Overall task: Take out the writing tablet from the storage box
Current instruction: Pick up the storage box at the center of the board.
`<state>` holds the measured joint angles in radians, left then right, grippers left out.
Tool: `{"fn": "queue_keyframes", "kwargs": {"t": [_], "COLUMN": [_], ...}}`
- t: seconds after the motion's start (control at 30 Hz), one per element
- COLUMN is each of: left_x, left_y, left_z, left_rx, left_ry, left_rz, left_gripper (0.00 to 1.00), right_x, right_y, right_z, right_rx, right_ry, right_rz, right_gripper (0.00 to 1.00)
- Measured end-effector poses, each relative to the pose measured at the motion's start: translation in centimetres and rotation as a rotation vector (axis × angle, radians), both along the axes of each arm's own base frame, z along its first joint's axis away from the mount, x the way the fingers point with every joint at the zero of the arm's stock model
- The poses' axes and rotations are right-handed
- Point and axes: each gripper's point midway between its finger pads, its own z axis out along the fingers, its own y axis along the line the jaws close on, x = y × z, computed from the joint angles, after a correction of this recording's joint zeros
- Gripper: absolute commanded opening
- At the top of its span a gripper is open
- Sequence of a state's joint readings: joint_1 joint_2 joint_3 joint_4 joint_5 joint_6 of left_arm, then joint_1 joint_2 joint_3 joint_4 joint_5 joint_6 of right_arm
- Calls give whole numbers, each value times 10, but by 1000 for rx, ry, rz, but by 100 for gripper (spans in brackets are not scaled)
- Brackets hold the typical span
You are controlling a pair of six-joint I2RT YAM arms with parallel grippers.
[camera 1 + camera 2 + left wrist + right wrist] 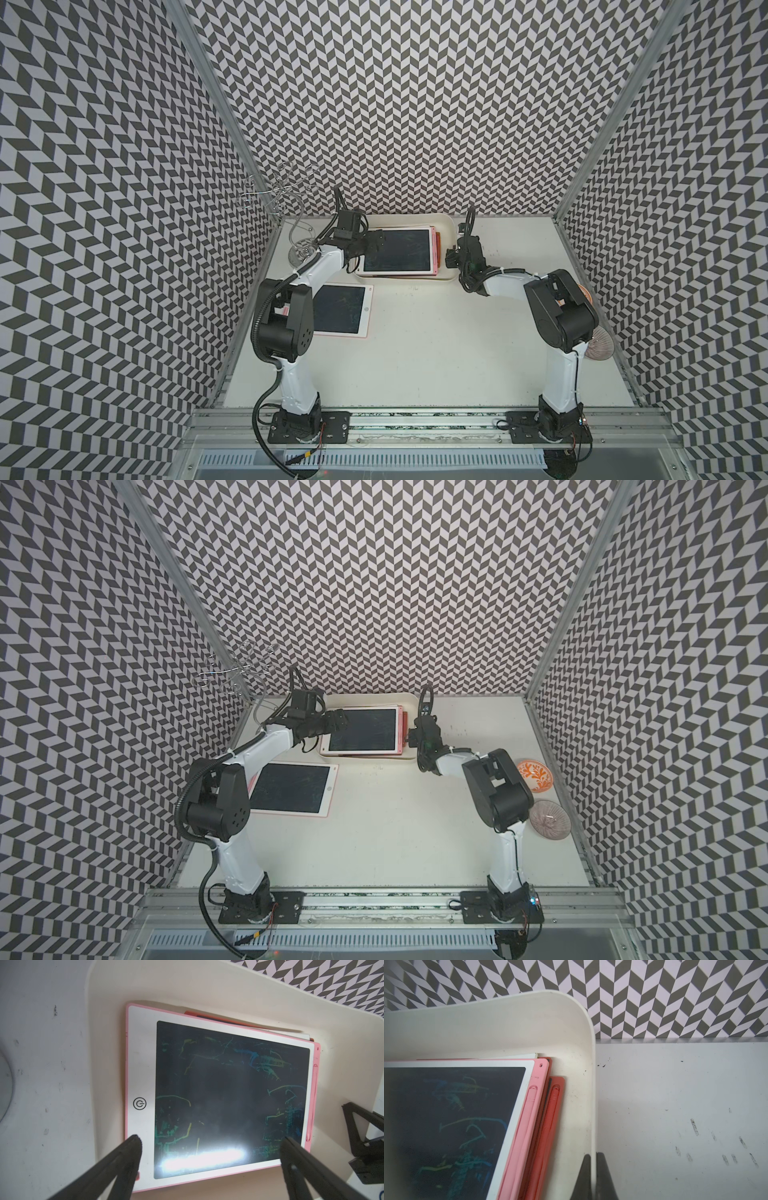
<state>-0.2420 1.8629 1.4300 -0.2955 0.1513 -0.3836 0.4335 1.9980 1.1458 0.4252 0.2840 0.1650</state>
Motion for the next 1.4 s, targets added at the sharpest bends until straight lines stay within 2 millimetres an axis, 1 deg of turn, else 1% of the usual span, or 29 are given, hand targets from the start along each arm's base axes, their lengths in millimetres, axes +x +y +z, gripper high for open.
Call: {"fn": "queue_keyframes", "kwargs": {"t": [0.27,0.4,0.6,0.87,1.17,1.4], "left_x": [-3,-3,-4,-5,-4,-1], "left_y": [1,2,2,3,1,-3], "left_z": [-3,-4,-5,-21,-58,-56], "left_rx": [6,13,13,19,29,12], "left_ry": [18,19,20,51,120,106], "left_rz": [1,4,4,5,-1,-14], "left_gripper": [99,99,99,99,99,99], "right_x": [2,3,3,5,5,4], "right_y": [2,2,1,1,2,2], "right_z": [28,36,36,33,23,20], "right_rx": [44,58,60,70,70,64], "right_ry": [-176,-212,-210,-188,-152,-137], "right_rz": [-13,-19,-27,-39,-40,-38], "right_gripper": [0,0,0,0,0,0]}}
